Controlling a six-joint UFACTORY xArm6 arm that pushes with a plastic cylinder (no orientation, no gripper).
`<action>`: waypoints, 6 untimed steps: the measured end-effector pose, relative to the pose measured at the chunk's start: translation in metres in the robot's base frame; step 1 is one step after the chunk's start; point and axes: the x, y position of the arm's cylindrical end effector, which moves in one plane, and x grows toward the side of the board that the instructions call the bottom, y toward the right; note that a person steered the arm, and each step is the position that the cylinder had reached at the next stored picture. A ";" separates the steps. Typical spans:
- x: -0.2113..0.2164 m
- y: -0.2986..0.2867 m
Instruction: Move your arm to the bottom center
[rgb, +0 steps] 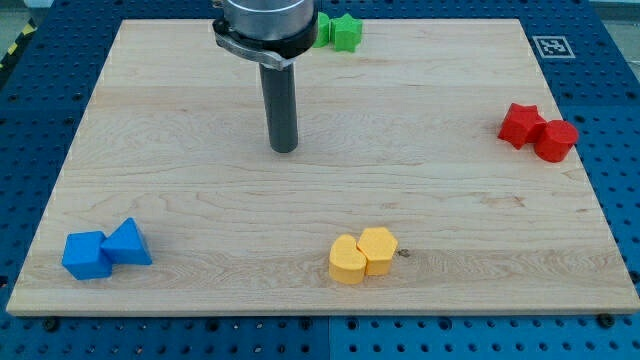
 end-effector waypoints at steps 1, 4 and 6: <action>0.000 0.000; 0.019 0.000; 0.139 -0.004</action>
